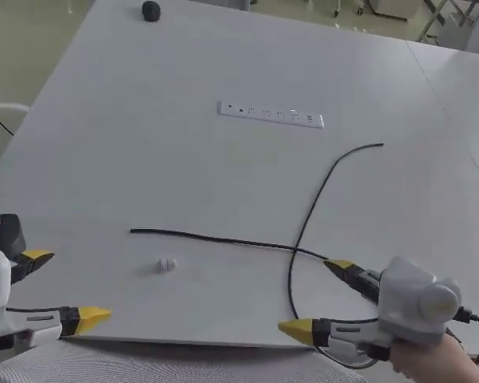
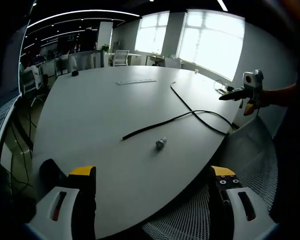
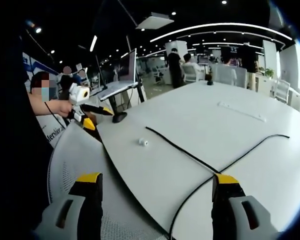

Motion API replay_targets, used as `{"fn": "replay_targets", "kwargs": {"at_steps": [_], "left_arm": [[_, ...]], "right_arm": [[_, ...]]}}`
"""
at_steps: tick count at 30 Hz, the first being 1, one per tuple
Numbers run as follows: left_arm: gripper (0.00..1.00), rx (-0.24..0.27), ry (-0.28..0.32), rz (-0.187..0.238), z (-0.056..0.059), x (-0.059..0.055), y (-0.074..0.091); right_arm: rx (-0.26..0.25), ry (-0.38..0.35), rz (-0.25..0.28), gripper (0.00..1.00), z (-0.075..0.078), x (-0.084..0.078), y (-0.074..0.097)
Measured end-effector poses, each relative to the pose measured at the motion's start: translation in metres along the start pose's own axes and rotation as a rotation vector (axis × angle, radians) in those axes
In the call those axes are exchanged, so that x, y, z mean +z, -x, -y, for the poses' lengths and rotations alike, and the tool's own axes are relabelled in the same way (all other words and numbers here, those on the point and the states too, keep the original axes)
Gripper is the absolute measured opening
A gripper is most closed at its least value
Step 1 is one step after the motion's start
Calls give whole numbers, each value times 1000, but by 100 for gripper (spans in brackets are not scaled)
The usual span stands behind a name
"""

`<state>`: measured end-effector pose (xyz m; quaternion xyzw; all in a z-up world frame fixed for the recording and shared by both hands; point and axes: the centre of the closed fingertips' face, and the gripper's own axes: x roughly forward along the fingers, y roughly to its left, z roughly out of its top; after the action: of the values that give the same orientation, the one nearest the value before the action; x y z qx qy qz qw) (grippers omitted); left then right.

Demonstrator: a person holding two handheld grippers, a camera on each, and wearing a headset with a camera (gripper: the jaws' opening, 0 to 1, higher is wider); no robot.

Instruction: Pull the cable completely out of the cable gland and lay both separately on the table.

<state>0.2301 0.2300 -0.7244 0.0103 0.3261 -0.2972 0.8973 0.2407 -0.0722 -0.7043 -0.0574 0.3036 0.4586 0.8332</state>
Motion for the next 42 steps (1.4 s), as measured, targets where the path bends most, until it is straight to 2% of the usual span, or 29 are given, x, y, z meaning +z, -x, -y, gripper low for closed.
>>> {"fn": "replay_targets", "kwargs": {"at_steps": [2, 5, 7, 12, 15, 20, 23, 24, 27, 36, 42], "left_arm": [[98, -9, 29, -18, 3, -4, 0], [99, 1, 21, -30, 2, -8, 1], [99, -5, 51, -49, 4, -12, 2], [99, 2, 56, -67, 2, -19, 5], [99, 9, 70, -62, 0, -18, 6], [99, 5, 65, -82, 2, -20, 6], [99, 23, 48, -57, 1, -14, 7], [99, 17, 68, -48, 2, -12, 7], [99, 20, 60, -53, 2, -11, 6], [99, 12, 56, -65, 3, -15, 4], [98, 7, 54, -66, 5, -15, 5]], "right_arm": [[0, -7, -9, 92, 1, -3, 0], [-4, -23, -16, 92, 4, -8, -1], [-5, -37, -25, 95, 4, -9, -2], [8, -54, -9, 97, -1, -8, -3], [15, -50, -18, 99, -4, -11, -3], [10, -49, -17, 99, -4, -13, -2], [8, -50, -13, 99, -3, -12, -1], [4, -43, -13, 99, -2, -12, -1], [3, -37, -11, 99, -2, -11, 0], [-10, -34, 9, 99, -1, -6, 1], [-8, -33, 0, 98, -6, -9, 0]]}}
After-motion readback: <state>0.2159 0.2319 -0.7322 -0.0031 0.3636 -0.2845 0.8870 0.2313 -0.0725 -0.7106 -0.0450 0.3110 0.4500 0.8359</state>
